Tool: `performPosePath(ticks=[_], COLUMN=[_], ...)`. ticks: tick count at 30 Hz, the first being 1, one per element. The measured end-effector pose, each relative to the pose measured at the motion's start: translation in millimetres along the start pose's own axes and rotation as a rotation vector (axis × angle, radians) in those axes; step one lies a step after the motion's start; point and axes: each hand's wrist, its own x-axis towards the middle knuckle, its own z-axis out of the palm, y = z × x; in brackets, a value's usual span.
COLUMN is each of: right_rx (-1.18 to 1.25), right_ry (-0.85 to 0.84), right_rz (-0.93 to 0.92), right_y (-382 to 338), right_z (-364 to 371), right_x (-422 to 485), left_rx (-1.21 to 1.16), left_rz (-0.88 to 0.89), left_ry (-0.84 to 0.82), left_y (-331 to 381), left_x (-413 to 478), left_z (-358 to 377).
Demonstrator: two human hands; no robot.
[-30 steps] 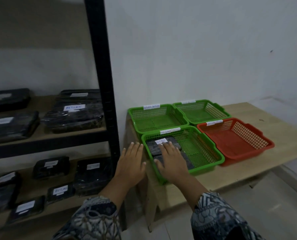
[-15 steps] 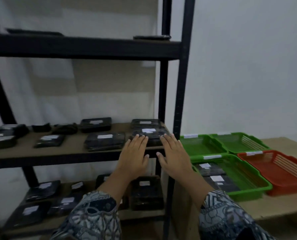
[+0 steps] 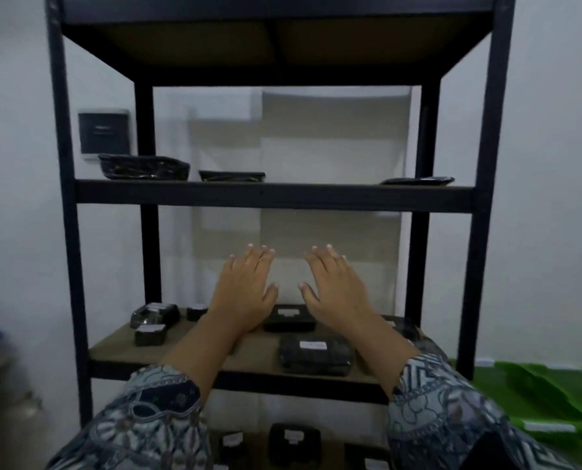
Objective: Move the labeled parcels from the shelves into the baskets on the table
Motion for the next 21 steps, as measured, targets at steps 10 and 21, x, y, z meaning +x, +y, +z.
performPosePath(ticks=[10,21], right_rx=[-0.015,-0.084], right_ry=[0.171,0.149], right_rz=[-0.194,-0.126], right_y=[-45,-62], right_z=[9,14], right_x=[142,263], left_rx=[0.087,0.06], left_rz=[-0.099,-0.044], left_ry=[0.172,0.174], left_y=[-110,-185], left_x=[77,157], left_z=[-38,-46])
